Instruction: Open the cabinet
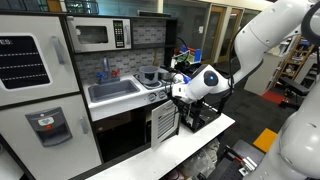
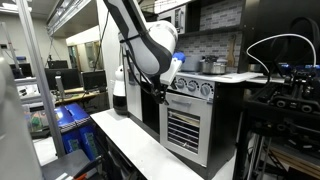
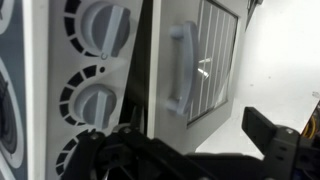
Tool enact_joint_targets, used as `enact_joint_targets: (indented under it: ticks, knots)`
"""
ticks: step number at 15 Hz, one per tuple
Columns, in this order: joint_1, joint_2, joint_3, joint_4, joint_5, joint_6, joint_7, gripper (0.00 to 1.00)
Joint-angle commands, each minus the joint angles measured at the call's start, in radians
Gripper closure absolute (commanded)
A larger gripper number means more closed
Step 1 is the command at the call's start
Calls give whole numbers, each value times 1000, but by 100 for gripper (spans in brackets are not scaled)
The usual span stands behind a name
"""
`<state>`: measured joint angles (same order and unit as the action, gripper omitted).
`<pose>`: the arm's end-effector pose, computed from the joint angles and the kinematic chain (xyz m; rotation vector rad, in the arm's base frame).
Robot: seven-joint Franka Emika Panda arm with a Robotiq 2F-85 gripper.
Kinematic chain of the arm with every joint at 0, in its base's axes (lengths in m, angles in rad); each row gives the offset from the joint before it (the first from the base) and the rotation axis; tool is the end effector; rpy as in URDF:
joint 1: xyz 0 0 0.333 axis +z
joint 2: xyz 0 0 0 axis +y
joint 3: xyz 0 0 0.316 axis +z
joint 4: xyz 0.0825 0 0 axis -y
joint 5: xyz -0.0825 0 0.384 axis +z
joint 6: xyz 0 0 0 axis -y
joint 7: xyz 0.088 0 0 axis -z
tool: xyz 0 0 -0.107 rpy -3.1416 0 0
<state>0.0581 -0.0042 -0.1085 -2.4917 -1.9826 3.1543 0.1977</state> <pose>0.4199 0.0608 0.2890 1.6659 1.9713 0.5400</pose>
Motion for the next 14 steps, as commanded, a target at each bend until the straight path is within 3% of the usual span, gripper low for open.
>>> enact_joint_targets:
  ticks: [1,9,10,14]
  knots:
    - [-3,-81,2,-44,35,4,-80,0]
    - [-46,70,25,3,280,67,-308,0]
    - [-17,83,-1,-1,327,62,-354,0]
    - [-3,123,10,-6,469,47,-497,0]
